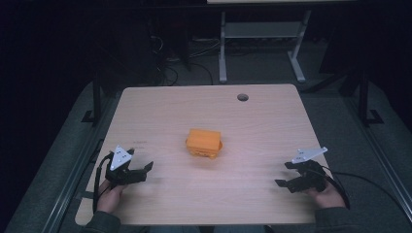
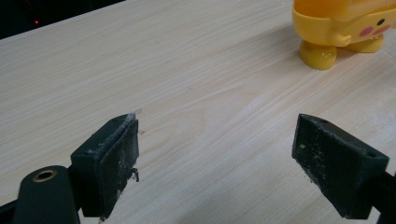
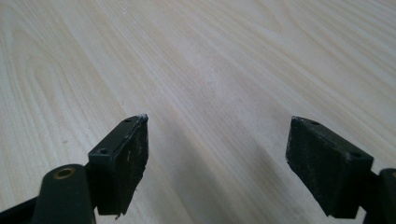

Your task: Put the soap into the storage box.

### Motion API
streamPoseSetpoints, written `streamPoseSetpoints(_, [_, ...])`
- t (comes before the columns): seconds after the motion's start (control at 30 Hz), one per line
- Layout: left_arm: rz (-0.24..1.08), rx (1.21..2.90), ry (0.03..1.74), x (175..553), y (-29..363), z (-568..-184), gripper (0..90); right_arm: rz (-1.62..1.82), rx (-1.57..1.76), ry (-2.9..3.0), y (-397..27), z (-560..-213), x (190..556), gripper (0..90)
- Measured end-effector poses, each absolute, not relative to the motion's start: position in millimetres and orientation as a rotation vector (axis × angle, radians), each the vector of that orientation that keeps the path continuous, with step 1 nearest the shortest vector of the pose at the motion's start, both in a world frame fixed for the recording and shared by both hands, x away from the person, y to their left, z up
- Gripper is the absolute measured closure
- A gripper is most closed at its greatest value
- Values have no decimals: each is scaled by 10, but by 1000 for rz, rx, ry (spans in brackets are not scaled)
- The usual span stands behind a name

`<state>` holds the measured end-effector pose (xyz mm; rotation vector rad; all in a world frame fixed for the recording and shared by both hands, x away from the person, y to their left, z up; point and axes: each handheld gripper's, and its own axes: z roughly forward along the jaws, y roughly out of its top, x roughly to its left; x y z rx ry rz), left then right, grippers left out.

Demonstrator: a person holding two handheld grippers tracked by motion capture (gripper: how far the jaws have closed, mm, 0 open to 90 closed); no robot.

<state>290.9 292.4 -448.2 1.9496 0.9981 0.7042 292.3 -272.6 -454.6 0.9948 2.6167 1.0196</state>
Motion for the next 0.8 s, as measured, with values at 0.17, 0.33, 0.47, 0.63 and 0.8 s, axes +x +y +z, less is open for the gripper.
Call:
streamPoseSetpoints(0.17, [706,1952,988,2903,2914,-4481,140,1036,1020,2589,-2780,-4592,2829,204])
streamPoseSetpoints(0.33, [688,1948,989,2894,2901,-4476,140,1050,1044,2551,-2819,-4641,2694,205])
streamPoseSetpoints(0.47, [689,1952,986,2888,2889,-4479,140,1043,1039,2523,-2808,-4645,2566,204])
streamPoseSetpoints(0.63, [691,1949,991,2886,2890,-4479,140,1035,1053,2492,-2805,-4662,2455,196])
streamPoseSetpoints(0.8, [694,1952,984,2885,2885,-4479,140,1052,1052,2462,-2805,-4645,2423,197])
